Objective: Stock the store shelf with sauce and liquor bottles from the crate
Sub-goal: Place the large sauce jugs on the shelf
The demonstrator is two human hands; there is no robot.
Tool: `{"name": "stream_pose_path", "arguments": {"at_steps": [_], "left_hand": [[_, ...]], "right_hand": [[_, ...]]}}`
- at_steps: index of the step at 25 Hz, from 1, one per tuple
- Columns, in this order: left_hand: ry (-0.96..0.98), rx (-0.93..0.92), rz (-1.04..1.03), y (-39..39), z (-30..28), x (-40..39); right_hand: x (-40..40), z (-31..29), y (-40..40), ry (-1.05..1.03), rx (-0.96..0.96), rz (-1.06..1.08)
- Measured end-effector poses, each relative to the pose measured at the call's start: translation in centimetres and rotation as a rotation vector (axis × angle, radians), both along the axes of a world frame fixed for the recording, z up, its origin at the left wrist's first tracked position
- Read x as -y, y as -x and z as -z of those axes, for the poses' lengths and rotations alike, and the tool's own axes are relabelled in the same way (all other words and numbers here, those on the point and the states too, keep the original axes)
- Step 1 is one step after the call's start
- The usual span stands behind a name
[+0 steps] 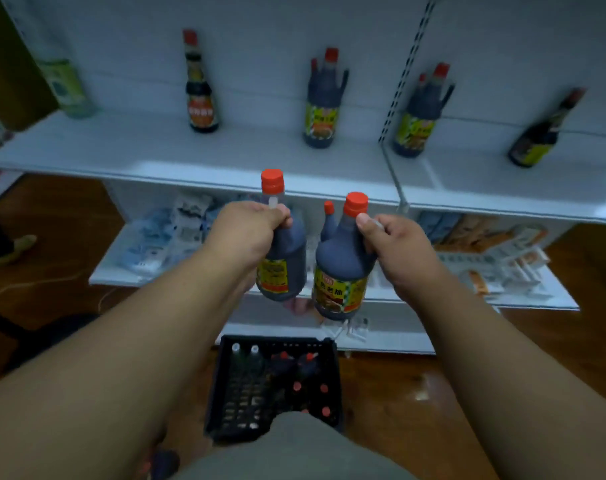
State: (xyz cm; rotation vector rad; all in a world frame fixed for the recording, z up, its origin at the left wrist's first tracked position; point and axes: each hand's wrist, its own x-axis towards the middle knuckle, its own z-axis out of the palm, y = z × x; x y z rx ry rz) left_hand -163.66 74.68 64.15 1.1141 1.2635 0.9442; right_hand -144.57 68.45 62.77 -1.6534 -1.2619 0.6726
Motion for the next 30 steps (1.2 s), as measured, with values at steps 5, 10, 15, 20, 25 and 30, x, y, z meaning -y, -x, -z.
{"name": "stream_pose_path", "arguments": {"at_steps": [5,10,15,20,25,30], "left_hand": [[0.093,0.108,0.118,-0.3,-6.3,-1.2],[0.130,0.130,0.204,-0.8,-8.0,-0.7],[0.136,0.189,0.173,-3.9,-7.7,0.2],[0.088,0.154,0.067,-9.7,-6.2,1.6],[0.072,0.194,-0.051,-16.2,-5.7,3.9],[0.112,0.206,-0.054,-20.7,-6.0,2.8]], "right_hand": [[0.6,-5.1,0.6,-0.142,-0.203,0.136],[2.1,-8.0,-0.5,-0.248,-0.415,0.193],[3.6,-7.7,-3.9,-0.278,-0.677,0.181],[4.6,-6.8,-9.7,-0.190,-0.648,0.141],[4.5,-6.5,-16.9,-0.140,-0.589,0.098],[2.0,-6.3,-21.2,-0.113,-0.692,0.224]]}}
